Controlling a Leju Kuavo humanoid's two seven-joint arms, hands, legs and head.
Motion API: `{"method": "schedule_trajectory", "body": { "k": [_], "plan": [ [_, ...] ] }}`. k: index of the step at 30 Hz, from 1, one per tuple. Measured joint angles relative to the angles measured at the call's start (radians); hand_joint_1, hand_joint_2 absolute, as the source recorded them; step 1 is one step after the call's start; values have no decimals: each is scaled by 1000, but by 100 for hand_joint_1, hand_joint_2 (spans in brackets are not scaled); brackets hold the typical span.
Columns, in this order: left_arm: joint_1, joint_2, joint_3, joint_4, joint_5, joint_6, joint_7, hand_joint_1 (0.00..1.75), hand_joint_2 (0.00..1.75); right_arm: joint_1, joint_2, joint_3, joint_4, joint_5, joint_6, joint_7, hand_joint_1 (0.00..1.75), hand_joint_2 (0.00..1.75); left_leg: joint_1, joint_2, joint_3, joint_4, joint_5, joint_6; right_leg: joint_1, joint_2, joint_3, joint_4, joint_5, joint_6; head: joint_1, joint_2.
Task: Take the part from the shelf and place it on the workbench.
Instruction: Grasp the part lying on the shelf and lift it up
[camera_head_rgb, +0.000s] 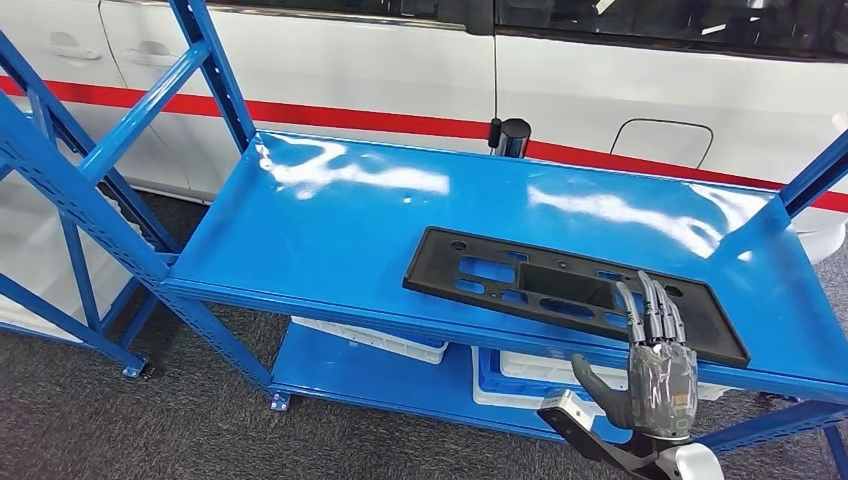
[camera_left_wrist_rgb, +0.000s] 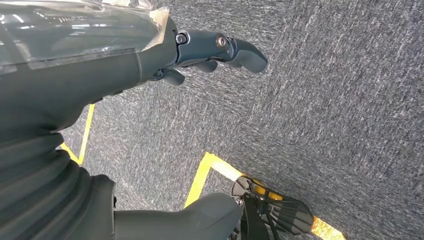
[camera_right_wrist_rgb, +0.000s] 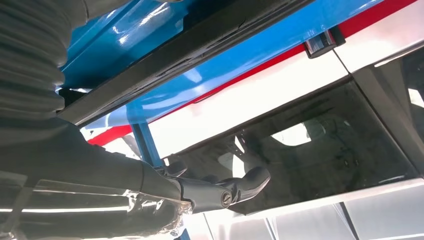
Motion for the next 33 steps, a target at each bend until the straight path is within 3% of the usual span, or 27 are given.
{"method": "schedule_trajectory", "body": {
  "k": [20, 33],
  "plan": [
    [0, -1, -27, 1, -37, -33, -1, 0, 175, -27, 21, 6, 60, 61, 23, 54, 0, 175, 0, 0, 0, 0, 0, 0, 0, 0, 0, 0, 0, 0, 0, 0],
    [-2, -2, -42, 2, -47, -46, -1, 0, 175, -104, 83, -31, 117, 114, 86, 66, 0, 175, 0, 0, 1, 0, 0, 0, 0, 0, 0, 0, 0, 0, 0, 0]
  ]
}}
